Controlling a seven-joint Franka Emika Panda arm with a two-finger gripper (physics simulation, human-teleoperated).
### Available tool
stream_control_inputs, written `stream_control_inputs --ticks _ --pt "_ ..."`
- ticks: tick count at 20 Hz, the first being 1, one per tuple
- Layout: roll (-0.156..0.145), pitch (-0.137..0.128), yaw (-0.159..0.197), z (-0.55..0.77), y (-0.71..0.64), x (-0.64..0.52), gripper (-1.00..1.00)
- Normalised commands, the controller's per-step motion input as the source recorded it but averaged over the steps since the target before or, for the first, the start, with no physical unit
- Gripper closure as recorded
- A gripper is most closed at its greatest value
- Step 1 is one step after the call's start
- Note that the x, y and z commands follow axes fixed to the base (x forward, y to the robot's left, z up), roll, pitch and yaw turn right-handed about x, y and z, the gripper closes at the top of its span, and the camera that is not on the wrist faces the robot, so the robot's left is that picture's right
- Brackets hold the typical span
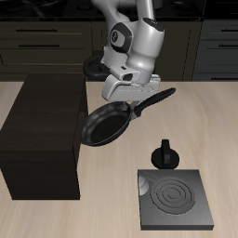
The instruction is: Place the frypan on the bottom layer of the shelf
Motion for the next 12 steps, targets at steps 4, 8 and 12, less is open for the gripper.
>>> stream_control_inputs --ticks 4,8,12 --pt "-0.041 0.01 0.036 -0.13 -0.22 0.23 1.0" --pt "-0.03 0.024 0.022 -0.15 -0.14 0.18 1.0" --pt "-0.027 0.011 0.036 -0.15 -0.1 0.19 1.0"
